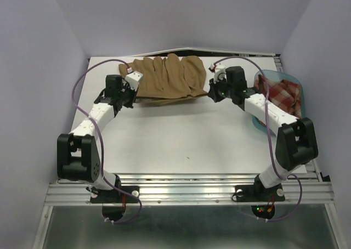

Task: Fold and stack the skirts
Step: Flatten the skirt out

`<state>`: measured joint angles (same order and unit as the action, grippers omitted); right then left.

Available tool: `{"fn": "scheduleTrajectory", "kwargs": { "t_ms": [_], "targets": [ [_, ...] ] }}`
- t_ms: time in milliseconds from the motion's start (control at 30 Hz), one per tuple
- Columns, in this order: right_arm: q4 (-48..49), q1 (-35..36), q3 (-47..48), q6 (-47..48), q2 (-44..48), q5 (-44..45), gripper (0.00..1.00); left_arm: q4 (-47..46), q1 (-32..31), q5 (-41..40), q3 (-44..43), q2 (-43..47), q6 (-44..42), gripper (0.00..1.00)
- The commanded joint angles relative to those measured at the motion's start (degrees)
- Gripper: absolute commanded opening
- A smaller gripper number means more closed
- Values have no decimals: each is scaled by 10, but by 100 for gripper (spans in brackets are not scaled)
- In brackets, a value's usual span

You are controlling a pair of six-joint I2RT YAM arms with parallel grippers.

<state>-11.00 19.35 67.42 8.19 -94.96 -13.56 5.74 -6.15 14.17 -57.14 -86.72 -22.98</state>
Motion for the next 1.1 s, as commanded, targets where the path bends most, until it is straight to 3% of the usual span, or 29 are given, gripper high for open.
{"fn": "scheduleTrajectory", "kwargs": {
  "t_ms": [0,267,467,600,700,800,1067],
  "targets": [
    [-56,-30,75,5,27,77,1,38,32,-52,-48,50,-30,0],
    [-118,-30,212,-34,75,121,1,91,36,-79,-150,173,65,0],
    [-118,-30,249,-22,39,153,1,101,36,-79,-195,151,80,0],
    [-128,-30,227,-12,21,119,1,124,35,-11,-183,124,36,0],
    [-154,-30,194,4,37,74,1,126,35,22,-126,145,-1,0],
    [-191,-30,158,31,64,31,1,144,35,51,-69,202,-49,0],
    [-315,-30,70,124,162,-73,1,305,35,111,30,336,-210,0]
  ]
}}
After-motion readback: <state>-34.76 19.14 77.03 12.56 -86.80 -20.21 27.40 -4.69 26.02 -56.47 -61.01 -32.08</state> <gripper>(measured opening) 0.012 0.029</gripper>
